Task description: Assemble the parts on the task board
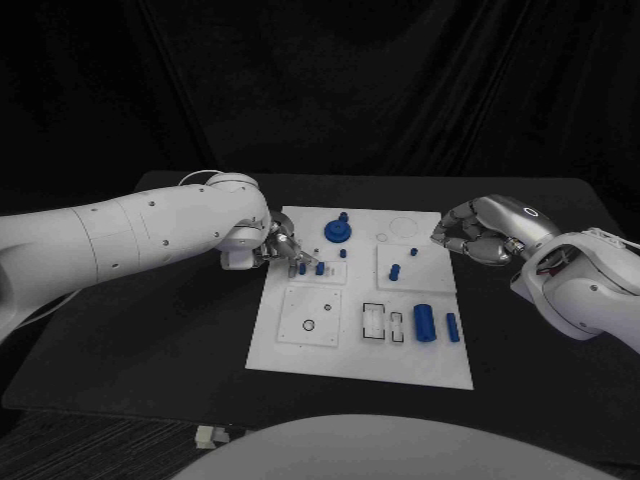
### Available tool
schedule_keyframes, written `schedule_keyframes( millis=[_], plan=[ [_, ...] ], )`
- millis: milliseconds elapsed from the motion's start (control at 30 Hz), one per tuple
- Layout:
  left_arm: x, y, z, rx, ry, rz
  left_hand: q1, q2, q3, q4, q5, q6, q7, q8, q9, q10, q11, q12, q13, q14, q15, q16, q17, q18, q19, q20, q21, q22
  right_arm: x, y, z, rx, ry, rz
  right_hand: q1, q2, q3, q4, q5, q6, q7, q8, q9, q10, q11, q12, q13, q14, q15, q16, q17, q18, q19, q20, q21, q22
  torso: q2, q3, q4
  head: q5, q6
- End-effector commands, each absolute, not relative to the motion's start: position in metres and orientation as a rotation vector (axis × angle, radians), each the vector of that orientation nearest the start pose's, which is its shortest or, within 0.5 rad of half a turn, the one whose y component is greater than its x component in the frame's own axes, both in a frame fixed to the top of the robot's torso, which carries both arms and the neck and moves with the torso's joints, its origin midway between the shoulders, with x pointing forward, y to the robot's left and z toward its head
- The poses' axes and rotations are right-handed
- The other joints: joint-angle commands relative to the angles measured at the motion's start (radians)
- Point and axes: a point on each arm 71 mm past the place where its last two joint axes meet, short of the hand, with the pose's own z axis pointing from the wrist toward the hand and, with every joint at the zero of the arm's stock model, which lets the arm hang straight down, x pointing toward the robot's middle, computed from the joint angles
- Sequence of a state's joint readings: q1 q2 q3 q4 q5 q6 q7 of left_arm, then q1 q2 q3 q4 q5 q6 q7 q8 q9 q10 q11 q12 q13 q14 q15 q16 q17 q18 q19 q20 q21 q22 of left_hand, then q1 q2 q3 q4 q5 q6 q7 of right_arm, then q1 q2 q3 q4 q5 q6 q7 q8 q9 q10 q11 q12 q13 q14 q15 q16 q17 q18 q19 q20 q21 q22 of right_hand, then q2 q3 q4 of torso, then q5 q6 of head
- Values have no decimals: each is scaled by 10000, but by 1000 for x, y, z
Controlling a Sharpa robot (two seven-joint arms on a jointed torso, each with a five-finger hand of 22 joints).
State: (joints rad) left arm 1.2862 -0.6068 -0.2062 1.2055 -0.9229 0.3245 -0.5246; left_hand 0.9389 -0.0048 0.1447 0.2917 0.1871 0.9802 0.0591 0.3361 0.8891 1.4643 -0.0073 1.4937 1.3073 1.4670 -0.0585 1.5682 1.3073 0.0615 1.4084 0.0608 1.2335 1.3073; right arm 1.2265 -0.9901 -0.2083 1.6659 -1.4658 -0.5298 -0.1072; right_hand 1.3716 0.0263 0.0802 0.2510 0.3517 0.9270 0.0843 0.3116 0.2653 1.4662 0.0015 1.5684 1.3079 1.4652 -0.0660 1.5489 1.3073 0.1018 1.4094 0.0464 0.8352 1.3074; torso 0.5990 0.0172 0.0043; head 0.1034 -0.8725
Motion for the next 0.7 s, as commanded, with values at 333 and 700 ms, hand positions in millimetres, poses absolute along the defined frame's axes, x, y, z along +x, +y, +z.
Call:
schedule_keyframes(
  millis=[333, 700],
  plan=[
    [513, 204, -258, -1861, 24000, -3741, -171, 545, -1415, 2, 619, -453, -148, 1287, 1213, 496, -129, 163, 2092, 1038, -73, 26, 2635, 77, 119, -132, 271, 1726, 438, -236, -209, -1129, 16166, 6086, 170, 11, 39, -92, 182, 31, 13, -46, -10, 1046, 41, 24, 2629, 953, 63, -66, 2210, 192, -38, 21, -79, 965, -1, 0, 3, -23, -2],
    [525, 199, -210, -1062, 18856, -7340, 1306, 425, -2194, -39, 694, -2874, 296, 1493, 1655, 431, 207, 109, 2042, 1038, 173, 26, 2635, 35, 140, 17, 363, 1751, 436, -241, -206, -1065, 15868, 6156, 160, 10, 49, -90, 247, 37, 20, -44, -9, 1046, 45, 24, 2629, 951, 63, -72, 2202, 191, -35, 21, -84, 967, -8, 3, 0, 48, -2]
  ],
)
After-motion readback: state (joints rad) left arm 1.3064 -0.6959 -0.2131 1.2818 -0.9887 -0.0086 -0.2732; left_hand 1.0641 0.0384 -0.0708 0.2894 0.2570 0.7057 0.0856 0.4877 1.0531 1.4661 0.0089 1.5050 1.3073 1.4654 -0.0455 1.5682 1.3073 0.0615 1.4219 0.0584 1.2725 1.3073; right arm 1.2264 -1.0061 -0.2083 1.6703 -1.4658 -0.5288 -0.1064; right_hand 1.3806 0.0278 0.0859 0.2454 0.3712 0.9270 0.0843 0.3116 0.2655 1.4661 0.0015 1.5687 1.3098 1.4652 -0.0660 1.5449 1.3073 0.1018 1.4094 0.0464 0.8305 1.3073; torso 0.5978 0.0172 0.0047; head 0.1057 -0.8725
